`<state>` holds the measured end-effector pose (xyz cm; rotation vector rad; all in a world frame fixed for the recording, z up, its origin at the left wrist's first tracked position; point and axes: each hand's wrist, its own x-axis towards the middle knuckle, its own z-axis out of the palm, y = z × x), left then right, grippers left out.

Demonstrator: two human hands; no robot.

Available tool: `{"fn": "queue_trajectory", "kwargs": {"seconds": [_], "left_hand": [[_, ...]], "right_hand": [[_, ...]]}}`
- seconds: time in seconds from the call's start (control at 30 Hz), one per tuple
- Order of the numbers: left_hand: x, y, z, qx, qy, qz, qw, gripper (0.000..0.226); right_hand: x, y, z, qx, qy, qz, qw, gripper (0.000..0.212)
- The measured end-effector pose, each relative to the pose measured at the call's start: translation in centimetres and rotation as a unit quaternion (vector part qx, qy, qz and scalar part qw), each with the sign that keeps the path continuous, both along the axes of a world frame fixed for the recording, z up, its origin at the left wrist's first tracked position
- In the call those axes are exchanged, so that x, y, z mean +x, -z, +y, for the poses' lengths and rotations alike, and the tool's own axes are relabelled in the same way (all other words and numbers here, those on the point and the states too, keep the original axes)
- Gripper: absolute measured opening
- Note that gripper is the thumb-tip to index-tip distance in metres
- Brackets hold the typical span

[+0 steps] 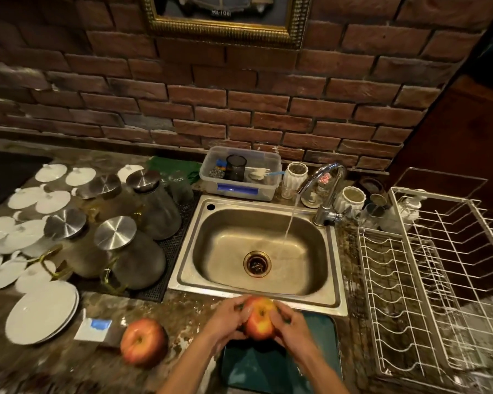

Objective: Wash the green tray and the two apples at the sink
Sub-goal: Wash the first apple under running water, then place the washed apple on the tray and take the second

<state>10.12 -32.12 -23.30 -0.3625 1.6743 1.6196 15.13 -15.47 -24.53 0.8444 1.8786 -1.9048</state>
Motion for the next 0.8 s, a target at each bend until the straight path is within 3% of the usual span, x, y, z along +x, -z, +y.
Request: {"fn": "queue_trajectory", "kwargs": {"seconds": [0.57, 0.8], "left_hand": [[3.1, 1.9, -1.5, -0.099, 0.057, -0.006, 0.993, 0.051], [3.1, 0.0, -4.7, -0.066, -0.023, 0.003, 0.998, 0.027]], "right_hand": [[3.2, 1.3, -2.1, 0.146, -0.094, -0.03, 0.984, 0.043], [0.4, -0.7, -1.7, 0.209, -0.091, -0.018, 0.974, 0.039]]}}
